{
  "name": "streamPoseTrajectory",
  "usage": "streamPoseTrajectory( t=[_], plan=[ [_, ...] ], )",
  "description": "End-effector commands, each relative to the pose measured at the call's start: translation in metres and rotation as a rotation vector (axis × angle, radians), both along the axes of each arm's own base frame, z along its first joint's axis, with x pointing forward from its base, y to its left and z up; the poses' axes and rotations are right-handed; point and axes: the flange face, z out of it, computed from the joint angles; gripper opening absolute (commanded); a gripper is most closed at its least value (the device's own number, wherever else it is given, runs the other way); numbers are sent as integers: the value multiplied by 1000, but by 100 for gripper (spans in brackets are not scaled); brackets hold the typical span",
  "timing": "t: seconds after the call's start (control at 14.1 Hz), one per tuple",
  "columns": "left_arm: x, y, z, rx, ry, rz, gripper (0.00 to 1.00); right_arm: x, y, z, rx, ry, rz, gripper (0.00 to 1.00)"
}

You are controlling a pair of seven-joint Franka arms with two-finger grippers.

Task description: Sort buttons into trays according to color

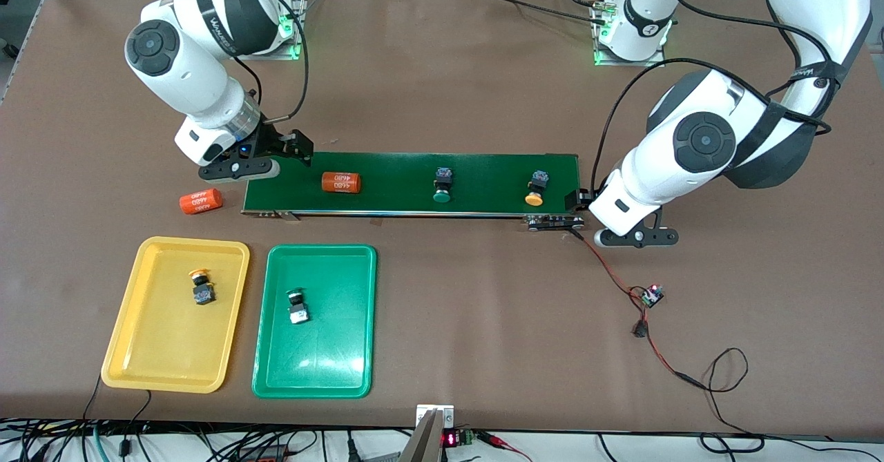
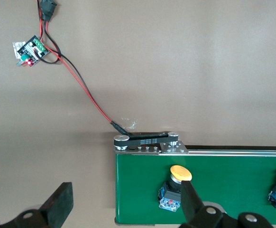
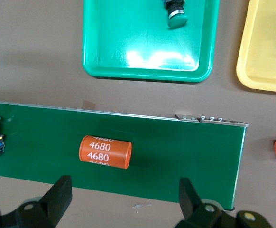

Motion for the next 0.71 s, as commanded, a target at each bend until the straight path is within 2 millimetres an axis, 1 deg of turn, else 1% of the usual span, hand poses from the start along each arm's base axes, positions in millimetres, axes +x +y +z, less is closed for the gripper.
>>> streamPoseTrajectory(
  t=[0.0, 0.07, 0.14, 0.21, 0.28, 0.35, 0.42, 0.49, 0.57, 0.64],
  plan=[
    [2, -1, 19, 46, -35, 5, 100, -10, 7, -4, 20, -14, -37, 100],
    [7, 6, 28, 46, -41, 22, 100, -10, 9, -5, 23, -18, -52, 100],
    [14, 14, 41, 42, -51, 39, 100, -11, 11, -6, 22, -16, -53, 100],
    [22, 25, 47, 39, -60, 60, 100, -11, 11, -6, 23, -19, -54, 100],
    [25, 36, 51, 72, -78, 80, 100, -11, 11, -6, 24, -20, -54, 100],
    [22, 31, 59, 89, -97, 78, 100, -12, 13, -7, 24, -19, -57, 100],
    [22, 35, 65, 111, -112, 93, 100, -14, 18, -9, 25, -14, -86, 100],
    [20, 34, 74, 147, -138, 100, 100, -17, 29, -11, 28, -16, -111, 100],
    [16, 31, 83, 172, -152, 110, 100, -18, 34, -16, 28, -11, -119, 100],
    [14, 38, 91, 163, -148, 139, 100, -17, 35, -19, 26, -11, -118, 100]
  ],
)
